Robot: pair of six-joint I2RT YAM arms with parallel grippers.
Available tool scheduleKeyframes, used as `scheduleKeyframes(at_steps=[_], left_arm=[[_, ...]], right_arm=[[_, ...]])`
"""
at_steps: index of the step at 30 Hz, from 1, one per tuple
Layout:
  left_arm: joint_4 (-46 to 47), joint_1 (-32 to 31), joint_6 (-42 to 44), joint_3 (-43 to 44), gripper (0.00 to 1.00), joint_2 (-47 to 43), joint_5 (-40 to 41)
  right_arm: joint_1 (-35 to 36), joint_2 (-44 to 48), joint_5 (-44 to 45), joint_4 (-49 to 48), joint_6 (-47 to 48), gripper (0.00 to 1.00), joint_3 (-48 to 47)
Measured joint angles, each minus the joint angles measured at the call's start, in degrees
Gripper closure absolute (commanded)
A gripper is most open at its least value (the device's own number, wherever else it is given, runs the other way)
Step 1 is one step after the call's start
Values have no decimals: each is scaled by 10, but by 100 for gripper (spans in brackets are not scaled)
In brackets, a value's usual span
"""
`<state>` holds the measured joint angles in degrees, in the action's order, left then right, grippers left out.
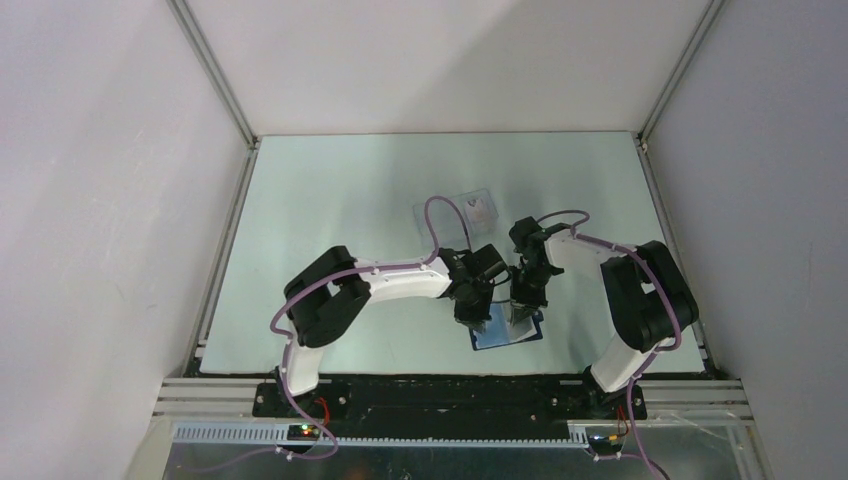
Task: Put the credit cards into the card holder
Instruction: Open the card holder at the center of the board, then move the storage box to the center of the board.
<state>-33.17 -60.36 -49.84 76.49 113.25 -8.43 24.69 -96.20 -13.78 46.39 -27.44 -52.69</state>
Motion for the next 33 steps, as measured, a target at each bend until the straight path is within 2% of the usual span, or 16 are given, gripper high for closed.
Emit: scheduleKeyframes(at_steps=[6,8,10,12,13,14,15,17,21,24,29,33], left_arm=[[0,1,10,0,99,0,0],[-1,2,16,0,96,-2,1],[-3,7,26,0,88,-7,6],[-7,18,39,0,75,-14,15],[-6,28,45,-3,62,-21,20],[-5,40,50,-8,56,-33,23],[-4,53,57,-14,45,-47,24],[10,82,64,-31,37,-85,24],[45,158,68,-67,33,-164,19],[66,222,68,-77,33,-188,19],[77,304,74,-76,32,-167,33],[76,330,84,-40,32,-107,38]], right_arm=[[0,-1,4,0,-12,100,0],[-2,-5,1,2,-12,100,-2],[-3,-6,-1,3,-12,100,-3],[-4,-6,-3,3,-12,100,-3],[-4,-6,-3,2,-11,100,-3],[-5,-6,-4,2,-10,100,-3],[-5,-6,-4,2,-10,100,-2],[-5,-5,-5,1,-9,100,-2],[-5,1,-6,-3,-5,100,2],[-5,6,-7,-7,2,100,6],[-5,14,-5,-11,12,100,13],[-5,15,-6,-12,19,100,13]])
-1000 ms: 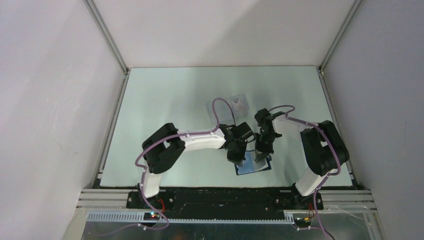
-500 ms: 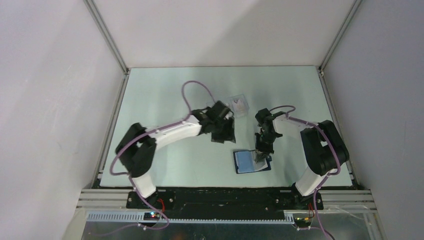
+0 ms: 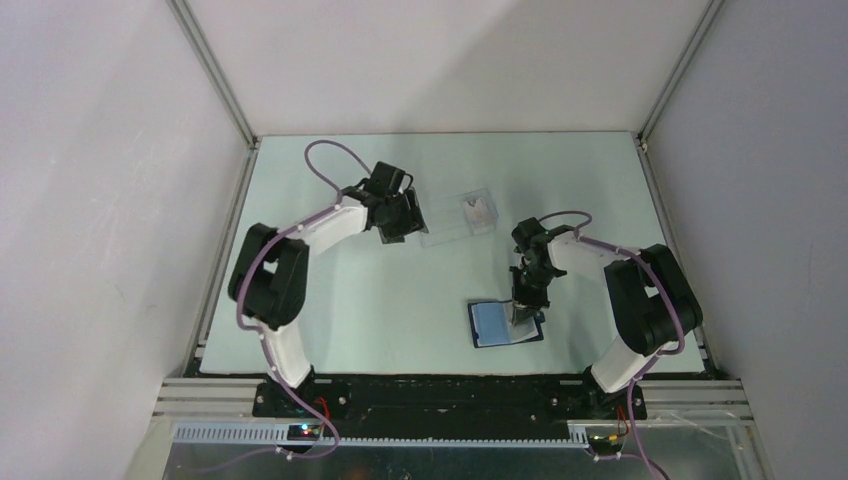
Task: Put the credit cards into the card holder
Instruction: Move the storage box to the center of the board.
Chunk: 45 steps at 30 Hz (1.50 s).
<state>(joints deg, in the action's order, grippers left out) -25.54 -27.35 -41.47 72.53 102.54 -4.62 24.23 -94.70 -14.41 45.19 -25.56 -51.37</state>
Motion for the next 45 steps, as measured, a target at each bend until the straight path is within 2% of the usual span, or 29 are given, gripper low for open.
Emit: scheduleKeyframes(at_steps=[7,11,15,18,23,27,40,45], left_arm=[[-1,24,12,81,34,96,1],[-7,29,25,119,40,133,3],[-19,30,41,128,53,153,8],[-25,30,50,127,68,155,9],[-23,29,69,109,83,144,14],[-27,28,87,69,89,111,26],[-66,8,138,-92,93,-25,61],[-79,8,146,-145,90,-77,78]], right_arm=[[2,0,-2,-1,10,100,0],[2,0,-3,-2,13,100,0],[2,0,-6,-2,17,100,0],[3,0,-9,-2,19,100,0],[6,0,-10,-3,21,100,0],[10,0,-11,-2,22,99,0],[28,5,-11,2,23,100,0],[33,11,-10,6,23,99,0]])
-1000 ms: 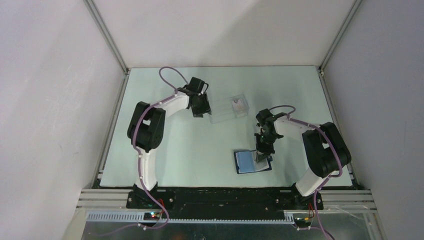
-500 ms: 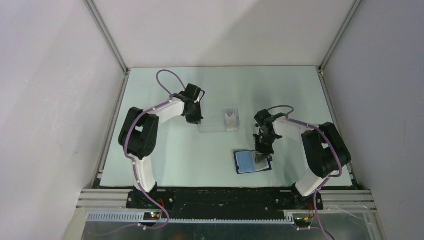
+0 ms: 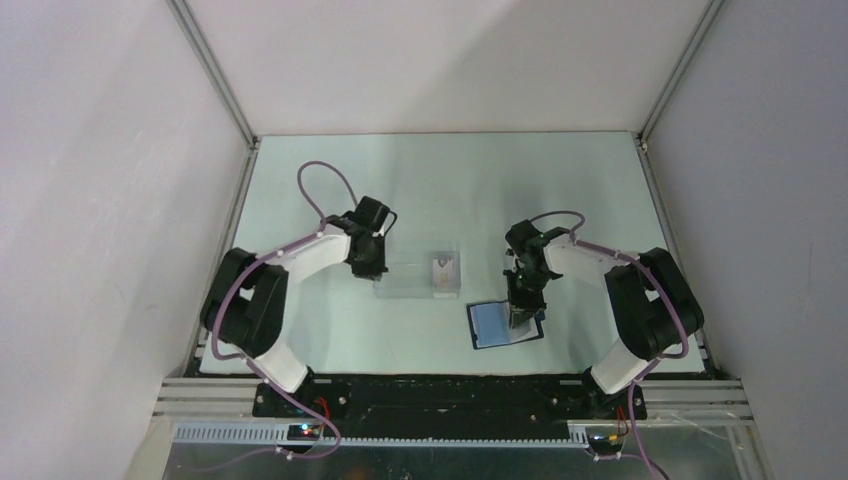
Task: Put the credit cards into the card holder
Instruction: Move the storage box to the center of the board, then pick up the credit card from the storage box.
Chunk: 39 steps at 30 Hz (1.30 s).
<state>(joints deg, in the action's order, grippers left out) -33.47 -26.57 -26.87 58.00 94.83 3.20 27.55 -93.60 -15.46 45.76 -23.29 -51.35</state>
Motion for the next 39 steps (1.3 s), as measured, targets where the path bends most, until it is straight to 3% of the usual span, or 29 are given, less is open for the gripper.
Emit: scheduleKeyframes(at_steps=[7,11,18,21,28,33,39], left_arm=[[-17,0,15,-17,46,-48,12],[-22,-1,17,-15,36,-88,10],[-23,-2,14,18,36,-163,-30],[-16,-6,8,27,38,-162,-59],[7,-39,-26,29,40,-102,-115],[42,-55,-57,28,41,-71,-143],[84,-72,-82,28,42,-46,-162]], right_arm=[[2,12,1,5,0,96,0],[2,27,2,9,0,94,0],[1,57,-11,6,-2,80,-15],[-3,62,-30,-4,-6,79,-17],[-5,55,-40,-9,-13,85,-40],[2,41,30,15,-12,98,-54],[5,7,118,57,-11,100,-54]])
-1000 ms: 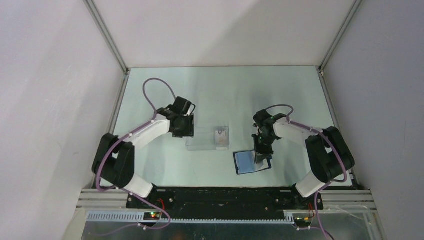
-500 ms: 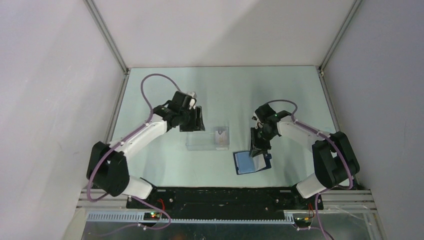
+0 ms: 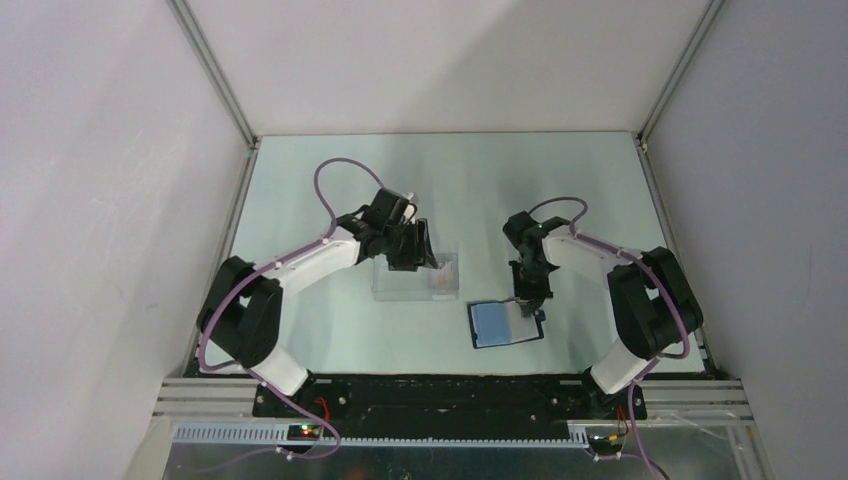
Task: Put the credit cards into the card holder
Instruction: Pick up the credit card from the storage box.
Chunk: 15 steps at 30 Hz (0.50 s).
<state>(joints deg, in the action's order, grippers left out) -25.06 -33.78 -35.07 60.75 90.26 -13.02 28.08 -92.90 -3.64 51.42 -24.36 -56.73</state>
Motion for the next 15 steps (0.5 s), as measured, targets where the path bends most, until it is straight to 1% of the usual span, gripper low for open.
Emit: scheduleKeyframes(at_steps=[6,15], left_arm=[[17,-10,-14,-8,42,9,-8],[31,-11,-25,-20,42,9,-8]], right_arm=[[14,-36,32,8,0,100,0],[29,-47,27,10,0,100,1]])
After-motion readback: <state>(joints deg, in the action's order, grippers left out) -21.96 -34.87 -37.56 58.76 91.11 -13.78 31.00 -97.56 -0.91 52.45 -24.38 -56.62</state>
